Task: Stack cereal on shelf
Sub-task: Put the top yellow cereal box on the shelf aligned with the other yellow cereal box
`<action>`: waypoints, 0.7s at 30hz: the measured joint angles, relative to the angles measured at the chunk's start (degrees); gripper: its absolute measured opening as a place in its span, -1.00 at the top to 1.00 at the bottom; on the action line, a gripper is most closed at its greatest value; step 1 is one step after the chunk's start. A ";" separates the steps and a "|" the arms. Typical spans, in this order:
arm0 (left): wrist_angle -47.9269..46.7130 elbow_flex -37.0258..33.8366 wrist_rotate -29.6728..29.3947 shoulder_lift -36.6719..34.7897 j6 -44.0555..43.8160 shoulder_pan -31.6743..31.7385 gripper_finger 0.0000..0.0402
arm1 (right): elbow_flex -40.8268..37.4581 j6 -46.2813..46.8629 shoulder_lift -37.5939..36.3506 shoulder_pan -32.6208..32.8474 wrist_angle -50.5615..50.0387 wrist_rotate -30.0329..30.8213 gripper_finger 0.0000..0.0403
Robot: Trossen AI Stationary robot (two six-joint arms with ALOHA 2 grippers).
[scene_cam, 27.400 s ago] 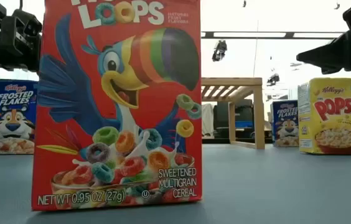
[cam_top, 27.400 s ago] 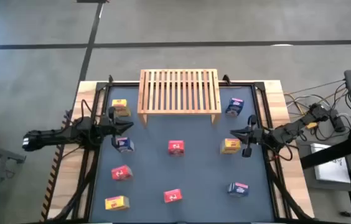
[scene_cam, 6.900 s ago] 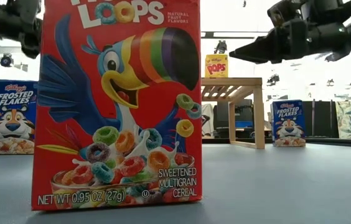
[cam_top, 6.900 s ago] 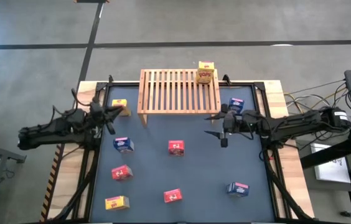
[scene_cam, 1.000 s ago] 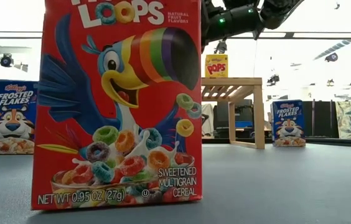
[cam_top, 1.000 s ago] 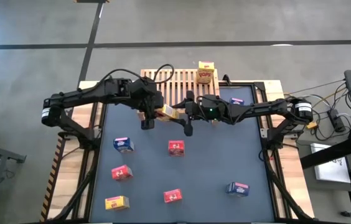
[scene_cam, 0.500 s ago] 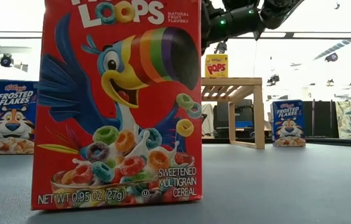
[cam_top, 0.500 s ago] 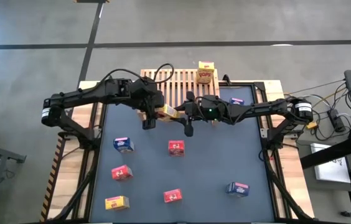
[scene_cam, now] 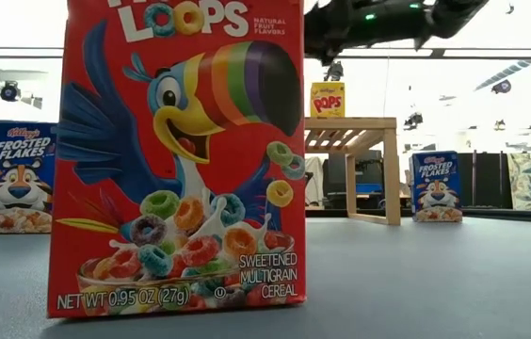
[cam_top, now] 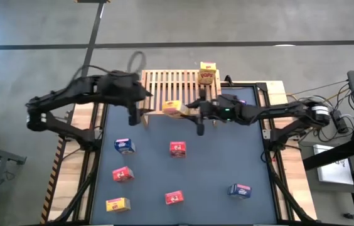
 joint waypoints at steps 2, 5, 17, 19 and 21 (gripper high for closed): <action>4.15 -3.67 0.00 -3.87 0.02 0.00 -0.33 | -4.49 0.21 -3.93 -1.07 4.40 -2.52 0.22; 11.74 -11.23 0.12 -10.06 0.02 0.00 -0.33 | -11.43 1.15 -8.90 -3.22 12.28 -4.28 0.21; 43.08 -36.86 5.31 -25.15 0.67 0.02 -0.33 | -22.36 4.80 -14.83 -17.86 21.57 -17.57 0.20; 44.60 -38.64 6.31 -25.77 0.66 0.02 -0.33 | -22.36 6.19 -14.51 -20.94 21.64 -21.45 0.22; 45.54 -39.67 6.66 -26.24 0.66 0.02 -0.33 | -22.36 7.33 -14.03 -23.63 21.64 -24.03 0.23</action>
